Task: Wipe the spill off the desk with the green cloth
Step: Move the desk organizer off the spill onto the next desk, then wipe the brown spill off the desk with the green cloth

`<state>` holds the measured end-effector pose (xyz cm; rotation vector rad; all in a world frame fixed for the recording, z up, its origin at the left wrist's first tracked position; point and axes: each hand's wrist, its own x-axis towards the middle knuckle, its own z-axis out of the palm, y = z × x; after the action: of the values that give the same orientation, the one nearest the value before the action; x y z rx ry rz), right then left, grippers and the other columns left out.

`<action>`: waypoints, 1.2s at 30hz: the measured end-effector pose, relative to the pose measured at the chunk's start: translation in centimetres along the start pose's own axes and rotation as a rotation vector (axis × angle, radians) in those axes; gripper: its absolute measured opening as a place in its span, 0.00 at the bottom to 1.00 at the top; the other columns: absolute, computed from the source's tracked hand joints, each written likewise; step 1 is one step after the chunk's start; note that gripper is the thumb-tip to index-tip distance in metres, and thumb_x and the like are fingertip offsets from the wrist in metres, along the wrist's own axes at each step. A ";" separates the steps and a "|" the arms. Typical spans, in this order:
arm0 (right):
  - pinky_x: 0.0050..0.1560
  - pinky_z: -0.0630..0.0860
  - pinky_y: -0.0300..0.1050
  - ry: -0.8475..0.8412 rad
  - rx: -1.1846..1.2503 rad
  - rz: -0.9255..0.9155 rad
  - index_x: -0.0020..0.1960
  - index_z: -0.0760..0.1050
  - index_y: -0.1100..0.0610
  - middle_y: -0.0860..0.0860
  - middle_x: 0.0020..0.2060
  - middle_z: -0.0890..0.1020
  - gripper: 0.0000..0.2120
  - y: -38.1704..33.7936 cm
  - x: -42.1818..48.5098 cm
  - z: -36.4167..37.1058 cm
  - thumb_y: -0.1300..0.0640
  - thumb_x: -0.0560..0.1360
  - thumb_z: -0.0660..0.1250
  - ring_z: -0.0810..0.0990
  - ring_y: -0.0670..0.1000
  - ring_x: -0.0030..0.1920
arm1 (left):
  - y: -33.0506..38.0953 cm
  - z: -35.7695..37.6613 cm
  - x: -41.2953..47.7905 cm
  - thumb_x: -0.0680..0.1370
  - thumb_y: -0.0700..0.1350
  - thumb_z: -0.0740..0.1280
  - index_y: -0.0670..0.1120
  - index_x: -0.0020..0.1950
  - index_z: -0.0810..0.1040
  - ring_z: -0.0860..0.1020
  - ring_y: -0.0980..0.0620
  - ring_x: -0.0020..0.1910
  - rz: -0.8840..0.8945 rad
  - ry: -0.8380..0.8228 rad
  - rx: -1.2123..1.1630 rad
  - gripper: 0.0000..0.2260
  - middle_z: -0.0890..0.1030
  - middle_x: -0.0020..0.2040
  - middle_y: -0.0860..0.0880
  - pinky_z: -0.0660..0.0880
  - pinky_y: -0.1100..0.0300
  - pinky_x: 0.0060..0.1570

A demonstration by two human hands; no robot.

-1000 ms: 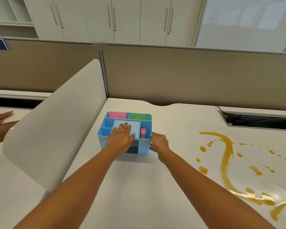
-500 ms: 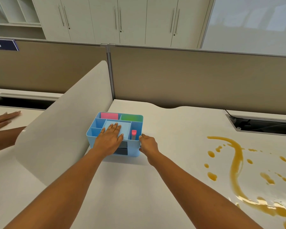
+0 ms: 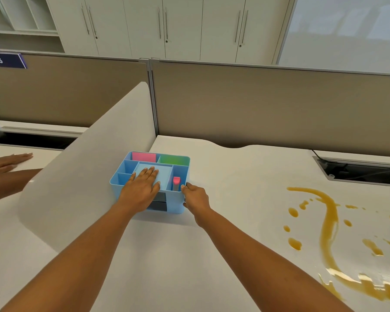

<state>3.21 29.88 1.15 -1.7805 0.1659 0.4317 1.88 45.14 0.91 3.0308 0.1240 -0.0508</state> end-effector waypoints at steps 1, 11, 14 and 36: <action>0.64 0.74 0.50 -0.003 0.002 0.000 0.73 0.62 0.57 0.56 0.68 0.71 0.23 0.0 0.1 -0.1 0.51 0.79 0.57 0.71 0.57 0.66 | 0.0 0.0 0.0 0.82 0.50 0.46 0.46 0.76 0.48 0.50 0.49 0.77 -0.006 0.000 -0.006 0.23 0.51 0.78 0.48 0.47 0.51 0.76; 0.56 0.75 0.48 0.059 -0.097 -0.093 0.64 0.72 0.61 0.59 0.61 0.77 0.21 0.9 -0.8 -1.7 0.48 0.80 0.52 0.75 0.55 0.54 | 1.8 -0.5 -0.4 0.82 0.50 0.48 0.46 0.76 0.50 0.50 0.48 0.77 -0.049 0.024 -0.049 0.23 0.52 0.78 0.47 0.45 0.50 0.76; 0.59 0.72 0.48 0.103 -0.205 -0.199 0.64 0.74 0.61 0.58 0.62 0.78 0.21 1.1 -1.3 -3.6 0.50 0.81 0.52 0.76 0.57 0.59 | 3.5 -0.7 -0.3 0.81 0.52 0.48 0.46 0.75 0.53 0.51 0.49 0.77 -0.057 0.103 -0.191 0.24 0.55 0.78 0.47 0.45 0.51 0.76; 0.73 0.53 0.54 0.119 -1.196 -0.278 0.71 0.64 0.52 0.50 0.74 0.63 0.22 12.6 -6.9 -34.7 0.45 0.80 0.49 0.57 0.49 0.75 | 32.8 5.2 -4.0 0.80 0.54 0.53 0.49 0.69 0.65 0.62 0.52 0.73 0.233 0.008 -0.310 0.20 0.65 0.73 0.51 0.53 0.47 0.73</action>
<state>-0.40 -7.48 -0.92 -2.9488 -0.3362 0.2108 0.51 11.73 -0.61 2.7148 -0.2026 0.0002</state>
